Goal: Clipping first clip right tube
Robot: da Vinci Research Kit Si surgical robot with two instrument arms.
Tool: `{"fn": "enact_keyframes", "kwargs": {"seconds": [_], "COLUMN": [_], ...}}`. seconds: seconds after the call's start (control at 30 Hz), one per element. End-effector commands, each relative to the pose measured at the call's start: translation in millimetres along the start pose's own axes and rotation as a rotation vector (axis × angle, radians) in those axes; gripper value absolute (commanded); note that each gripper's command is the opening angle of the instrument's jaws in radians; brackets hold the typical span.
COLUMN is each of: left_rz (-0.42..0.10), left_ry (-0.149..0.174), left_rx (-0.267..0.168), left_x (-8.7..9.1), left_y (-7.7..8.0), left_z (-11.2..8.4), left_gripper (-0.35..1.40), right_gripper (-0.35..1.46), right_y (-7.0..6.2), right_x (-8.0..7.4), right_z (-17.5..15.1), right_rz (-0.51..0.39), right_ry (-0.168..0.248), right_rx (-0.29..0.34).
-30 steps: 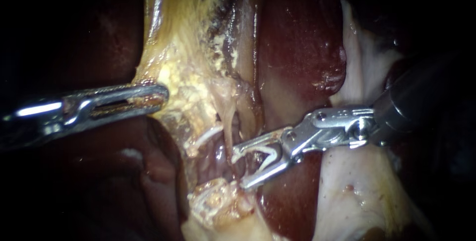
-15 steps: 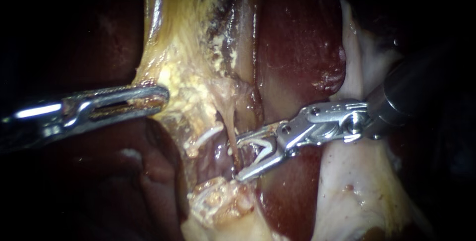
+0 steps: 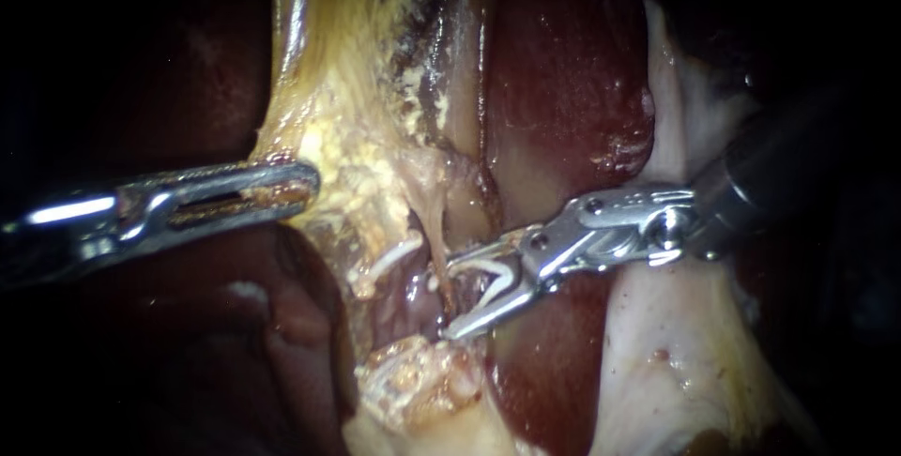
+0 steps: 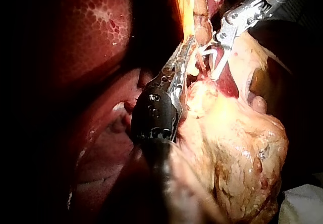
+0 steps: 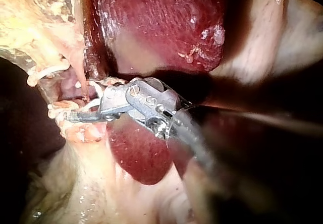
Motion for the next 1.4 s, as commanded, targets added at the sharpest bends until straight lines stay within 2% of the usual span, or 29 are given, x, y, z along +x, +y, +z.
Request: {"fn": "enact_keyframes", "kwargs": {"seconds": [0.03,0.13,0.27,0.37,0.47,0.57,0.8,0.9,1.1,1.2,1.3,1.4], "left_rz": [0.000,0.000,0.000,0.000,0.000,0.000,0.000,0.000,0.000,0.000,0.000,0.000], "left_ry": [0.000,0.000,0.000,0.000,0.000,0.000,0.000,0.000,0.000,0.000,0.000,0.000], "left_rx": [0.000,0.000,0.000,0.000,0.000,0.000,0.000,0.000,0.000,0.000,0.000,0.000], "left_x": [0.0,0.0,0.0,0.0,0.0,0.0,0.0,0.0,0.0,0.0,0.0,0.0], "left_y": [0.0,0.0,0.0,0.0,0.0,0.0,0.0,0.1,0.1,0.1,0.1,0.1], "left_z": [0.0,0.0,0.0,0.0,0.0,0.0,0.0,0.0,0.1,0.1,0.1,0.1], "left_gripper": [-0.35,-0.35,-0.35,-0.35,-0.35,-0.35,-0.35,-0.35,-0.35,-0.35,-0.35,-0.35], "right_gripper": [0.53,0.55,0.53,0.50,0.48,0.48,0.46,0.45,0.40,0.28,-0.32,-0.35], "right_y": [-0.1,-0.5,-2.4,-3.9,-4.7,-4.7,-4.2,-4.0,-4.0,-3.9,-3.8,-3.1], "right_x": [0.0,-0.1,0.0,0.0,-0.1,-0.5,-3.7,-4.6,-4.1,-3.8,-3.7,-3.5], "right_z": [0.2,0.4,-0.4,-0.9,-0.8,-0.4,2.3,3.1,3.1,2.8,2.4,1.9], "right_rz": [-0.003,-0.002,0.060,0.078,0.093,0.093,0.119,0.120,0.127,0.129,0.131,0.143], "right_ry": [0.005,0.027,0.066,0.064,0.048,0.043,0.018,0.009,0.011,0.012,0.016,0.032], "right_rx": [0.006,0.041,0.128,0.178,0.218,0.224,0.235,0.244,0.250,0.251,0.244,0.208]}}
